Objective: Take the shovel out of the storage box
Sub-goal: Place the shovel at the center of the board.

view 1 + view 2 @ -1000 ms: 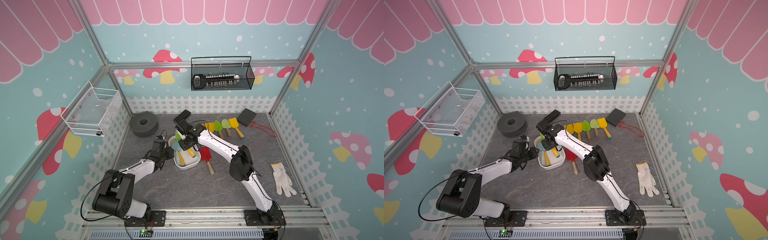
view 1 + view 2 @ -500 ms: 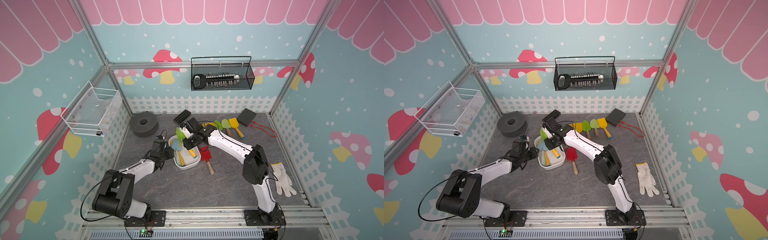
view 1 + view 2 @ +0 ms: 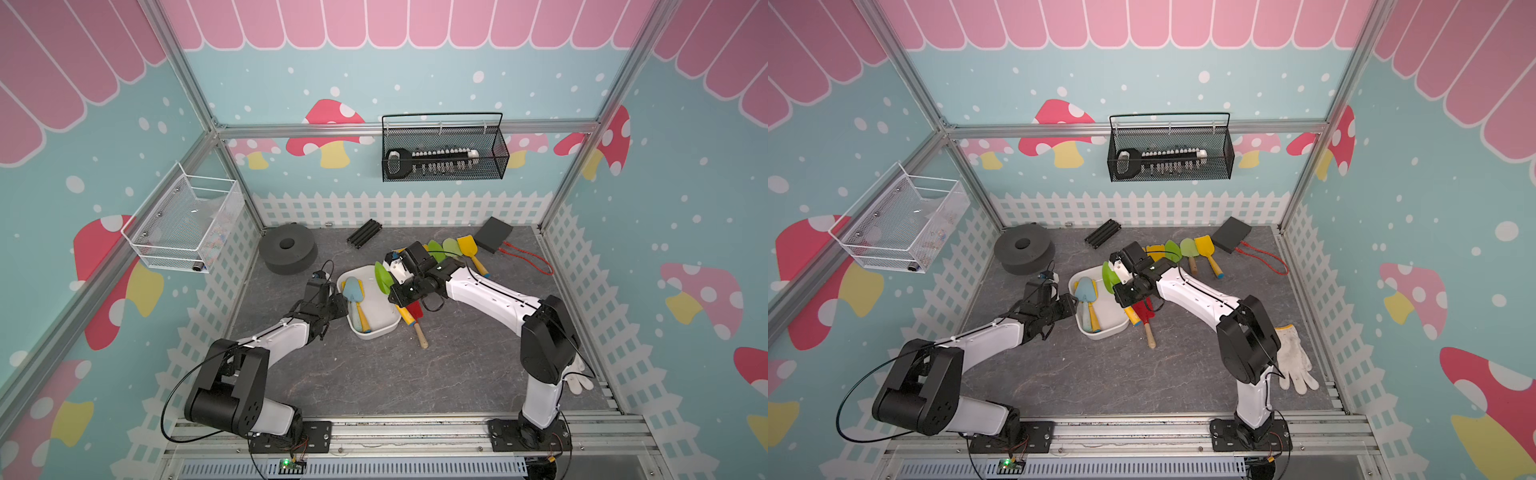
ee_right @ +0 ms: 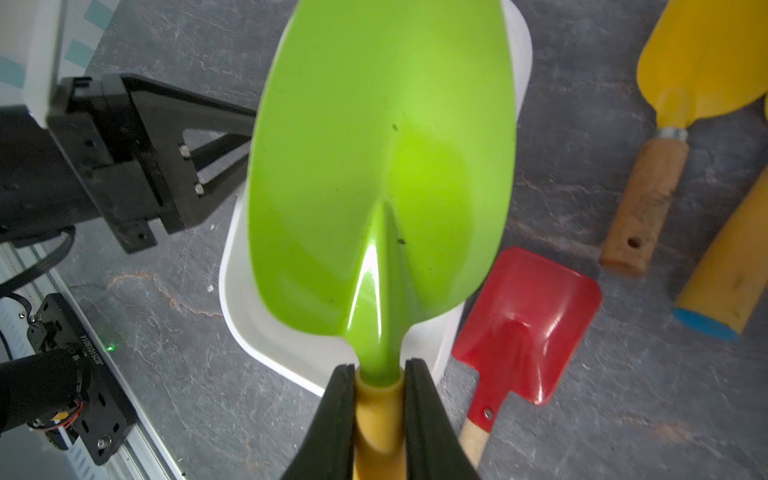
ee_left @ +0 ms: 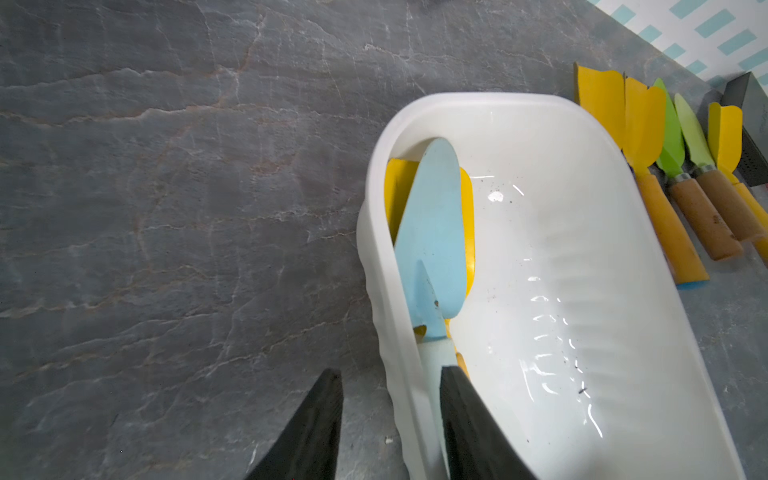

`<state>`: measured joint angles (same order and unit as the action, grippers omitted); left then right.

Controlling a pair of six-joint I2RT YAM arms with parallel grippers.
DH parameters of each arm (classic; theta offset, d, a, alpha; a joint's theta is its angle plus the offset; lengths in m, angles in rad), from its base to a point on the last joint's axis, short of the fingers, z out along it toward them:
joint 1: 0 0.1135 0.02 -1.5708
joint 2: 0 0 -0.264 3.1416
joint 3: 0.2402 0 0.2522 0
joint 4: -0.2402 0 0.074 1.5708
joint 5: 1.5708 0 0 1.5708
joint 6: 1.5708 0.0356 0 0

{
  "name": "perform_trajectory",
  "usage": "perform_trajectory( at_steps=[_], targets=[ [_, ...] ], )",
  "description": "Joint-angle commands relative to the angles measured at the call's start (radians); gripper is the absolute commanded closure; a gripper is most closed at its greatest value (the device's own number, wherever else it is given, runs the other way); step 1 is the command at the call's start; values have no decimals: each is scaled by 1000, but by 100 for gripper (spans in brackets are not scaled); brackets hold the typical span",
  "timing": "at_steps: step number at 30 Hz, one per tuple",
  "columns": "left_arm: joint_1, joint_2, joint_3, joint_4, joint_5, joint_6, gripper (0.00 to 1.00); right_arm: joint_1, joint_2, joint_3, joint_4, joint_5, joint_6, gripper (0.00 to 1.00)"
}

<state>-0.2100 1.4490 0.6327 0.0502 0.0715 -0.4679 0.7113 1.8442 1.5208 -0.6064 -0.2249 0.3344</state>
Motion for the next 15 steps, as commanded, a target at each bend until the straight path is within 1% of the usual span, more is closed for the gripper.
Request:
perform_trajectory(
  at_steps=[1, 10, 15],
  targets=[
    [3, -10, 4, 4, 3, -2, 57, -29, -69, -65, 27, -34, 12, 93],
    [3, -2, 4, 9, 5, -3, 57, -105, -144, -216, -11, -60, 15, 93],
    [3, 1, 6, 6, 3, -2, 57, -130, -152, -258, -46, -35, 26, 93]
  ],
)
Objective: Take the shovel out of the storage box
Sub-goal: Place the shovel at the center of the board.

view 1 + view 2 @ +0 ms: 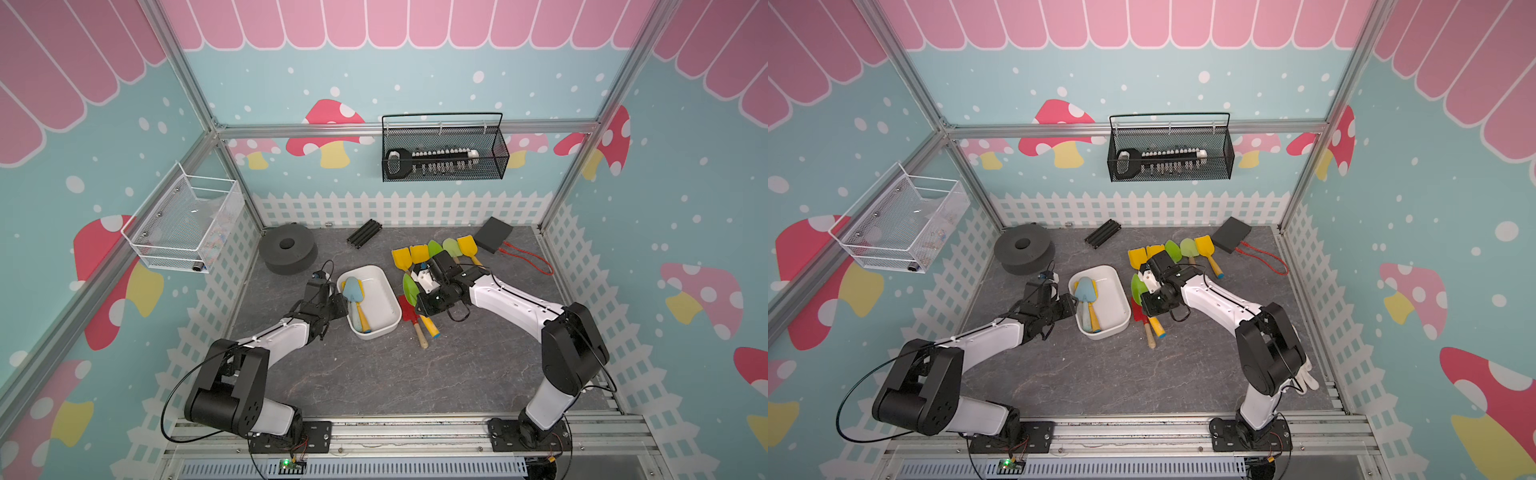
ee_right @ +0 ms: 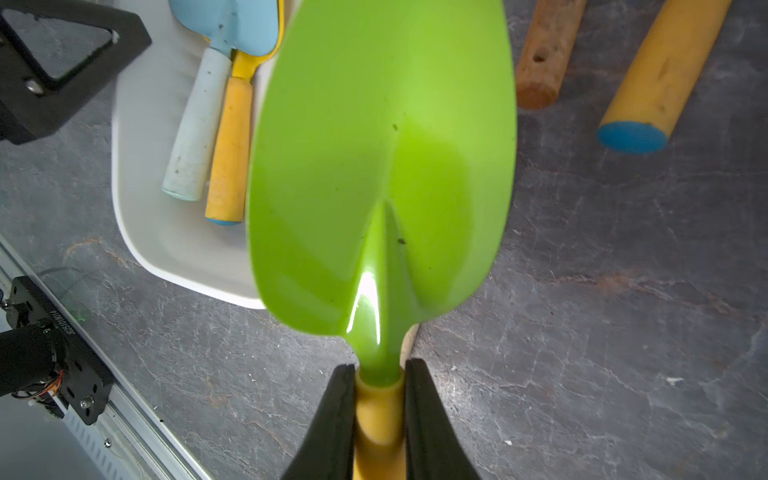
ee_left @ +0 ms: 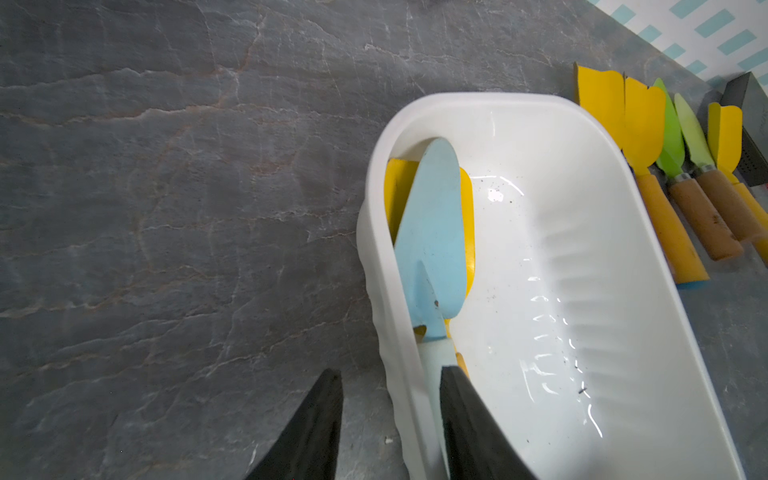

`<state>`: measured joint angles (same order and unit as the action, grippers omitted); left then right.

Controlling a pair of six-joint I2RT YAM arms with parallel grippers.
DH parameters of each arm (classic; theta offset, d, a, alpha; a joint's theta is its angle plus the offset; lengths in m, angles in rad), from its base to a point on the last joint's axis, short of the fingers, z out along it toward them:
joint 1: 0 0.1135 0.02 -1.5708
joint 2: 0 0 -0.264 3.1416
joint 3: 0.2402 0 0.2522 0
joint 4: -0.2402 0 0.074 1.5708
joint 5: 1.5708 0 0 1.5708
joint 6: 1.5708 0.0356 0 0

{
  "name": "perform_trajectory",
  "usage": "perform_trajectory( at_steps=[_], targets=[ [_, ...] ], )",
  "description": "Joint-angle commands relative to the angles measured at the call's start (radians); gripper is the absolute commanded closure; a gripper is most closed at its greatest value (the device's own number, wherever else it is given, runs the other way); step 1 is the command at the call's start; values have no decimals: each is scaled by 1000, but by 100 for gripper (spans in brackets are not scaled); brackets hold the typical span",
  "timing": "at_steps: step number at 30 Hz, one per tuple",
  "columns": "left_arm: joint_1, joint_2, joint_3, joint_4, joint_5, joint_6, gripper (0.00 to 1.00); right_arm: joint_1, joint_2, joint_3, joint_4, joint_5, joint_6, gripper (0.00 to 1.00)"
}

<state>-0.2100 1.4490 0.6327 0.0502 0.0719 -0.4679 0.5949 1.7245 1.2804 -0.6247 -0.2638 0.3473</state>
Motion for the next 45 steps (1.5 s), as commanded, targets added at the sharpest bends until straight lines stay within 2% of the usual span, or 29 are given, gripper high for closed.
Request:
perform_trajectory(
  at_steps=[1, 10, 31, 45],
  targets=[
    [2, 1, 4, 9, 2, -2, 57, -17, -32, -24, -38, 19, 23, 93],
    [3, 5, 11, -1, 3, 3, 57, -24, -16, -71, -81, 216, 85, 93],
    [3, 19, 19, -8, 8, 5, 57, -24, 203, 18, -101, 266, 90, 92],
    [3, 21, 14, 4, 2, 2, 57, -22, 186, 5, -99, 247, 113, 73]
  ],
)
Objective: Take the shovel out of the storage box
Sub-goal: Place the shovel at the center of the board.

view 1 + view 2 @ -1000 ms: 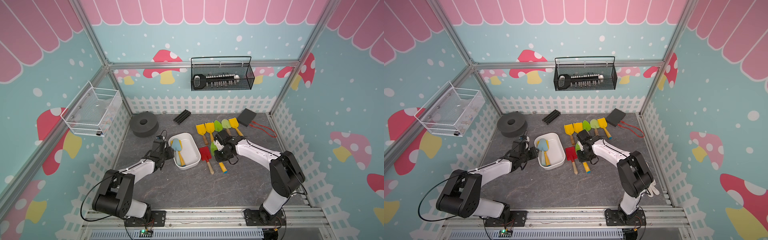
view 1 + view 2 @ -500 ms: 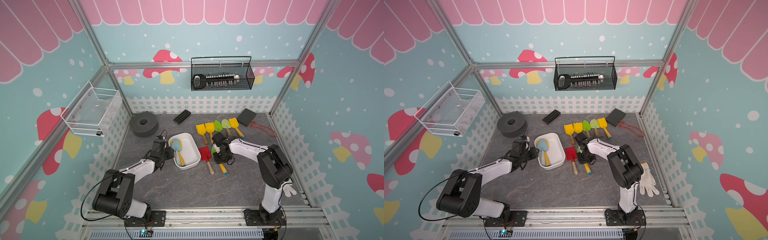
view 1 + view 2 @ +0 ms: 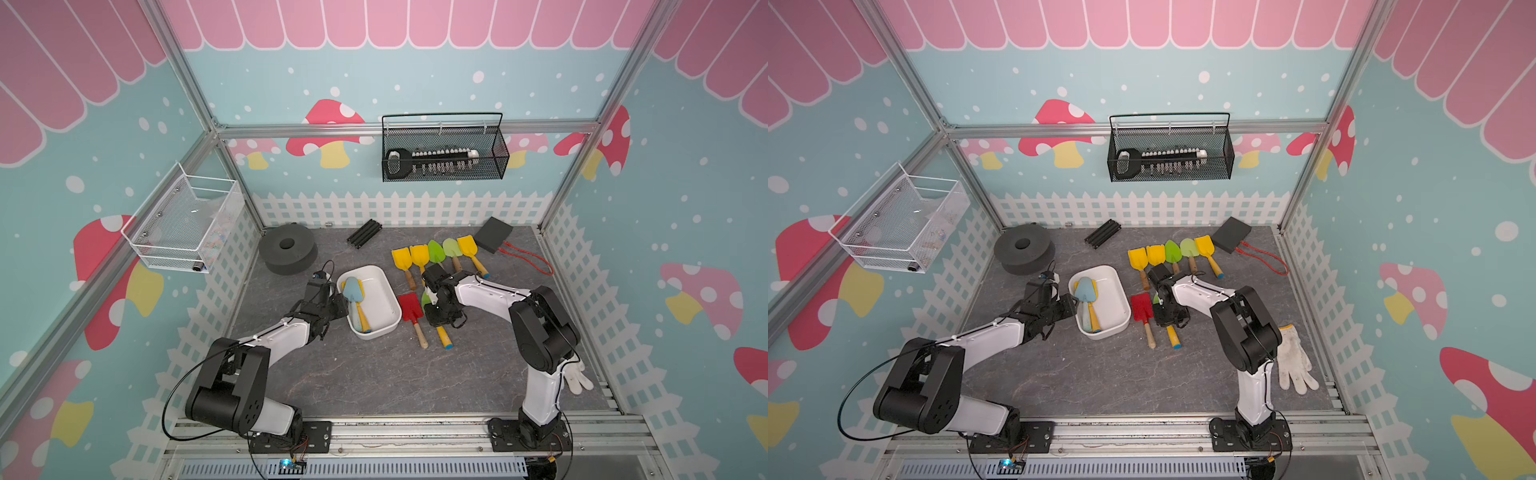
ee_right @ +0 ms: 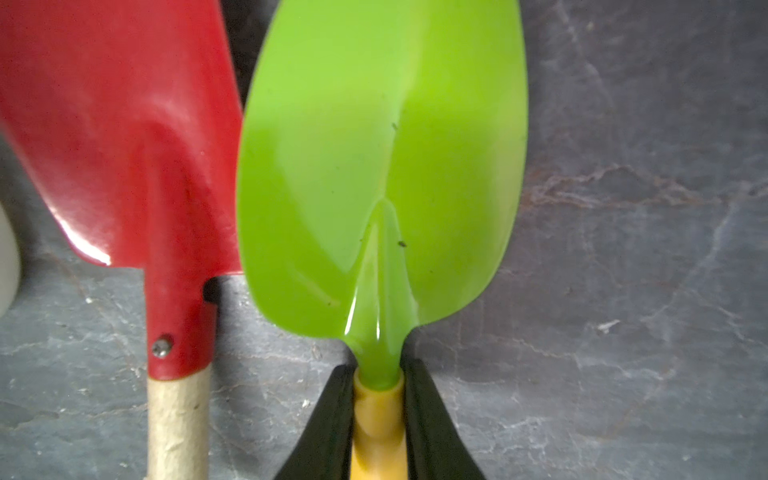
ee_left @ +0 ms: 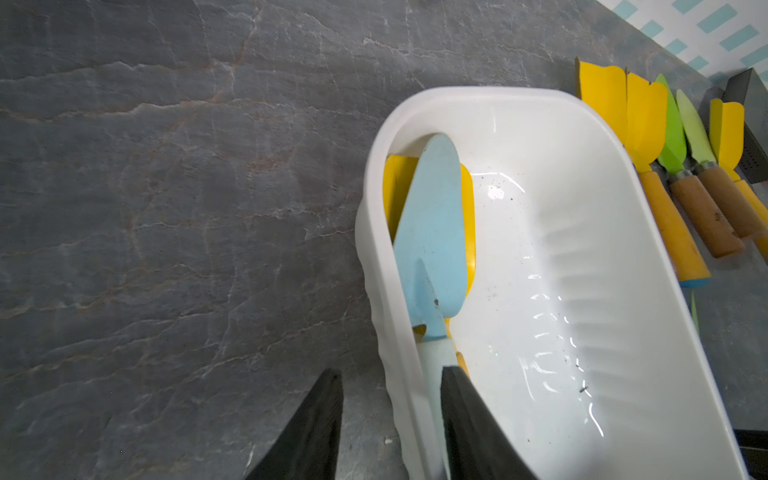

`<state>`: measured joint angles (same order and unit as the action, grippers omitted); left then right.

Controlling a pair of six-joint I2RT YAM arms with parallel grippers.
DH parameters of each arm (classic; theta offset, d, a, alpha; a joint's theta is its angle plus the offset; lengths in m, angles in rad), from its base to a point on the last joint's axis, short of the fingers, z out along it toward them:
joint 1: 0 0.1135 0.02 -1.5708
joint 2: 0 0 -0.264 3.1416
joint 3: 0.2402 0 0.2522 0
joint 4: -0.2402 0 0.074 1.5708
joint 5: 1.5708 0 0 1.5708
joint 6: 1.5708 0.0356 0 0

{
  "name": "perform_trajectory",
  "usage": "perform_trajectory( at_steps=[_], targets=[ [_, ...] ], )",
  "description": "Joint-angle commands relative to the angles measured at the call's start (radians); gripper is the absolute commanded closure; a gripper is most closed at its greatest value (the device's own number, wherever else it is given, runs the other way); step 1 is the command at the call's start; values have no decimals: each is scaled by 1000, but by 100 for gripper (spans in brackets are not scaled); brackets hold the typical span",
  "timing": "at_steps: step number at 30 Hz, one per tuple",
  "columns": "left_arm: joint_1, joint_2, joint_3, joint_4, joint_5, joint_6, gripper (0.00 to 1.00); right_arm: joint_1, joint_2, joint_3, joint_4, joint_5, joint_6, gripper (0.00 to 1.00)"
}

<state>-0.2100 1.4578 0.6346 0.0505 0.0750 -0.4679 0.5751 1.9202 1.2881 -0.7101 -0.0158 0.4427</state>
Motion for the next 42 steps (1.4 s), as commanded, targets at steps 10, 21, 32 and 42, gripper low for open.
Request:
perform_trajectory(
  at_steps=[10, 21, 32, 42],
  targets=[
    [3, 4, 11, -1, -5, 5, 57, -1, -117, -26, -7, 6, 6, 60],
    [2, -2, 10, -2, -1, 3, 57, -3, -197, -34, 56, -104, -88, 59],
    [3, -10, 8, -3, 1, 0, 57, -1, -147, 78, 92, -316, -133, 48],
    [3, 4, 11, 0, 1, 0, 57, 50, -28, 244, 133, -404, -86, 48]
  ],
)
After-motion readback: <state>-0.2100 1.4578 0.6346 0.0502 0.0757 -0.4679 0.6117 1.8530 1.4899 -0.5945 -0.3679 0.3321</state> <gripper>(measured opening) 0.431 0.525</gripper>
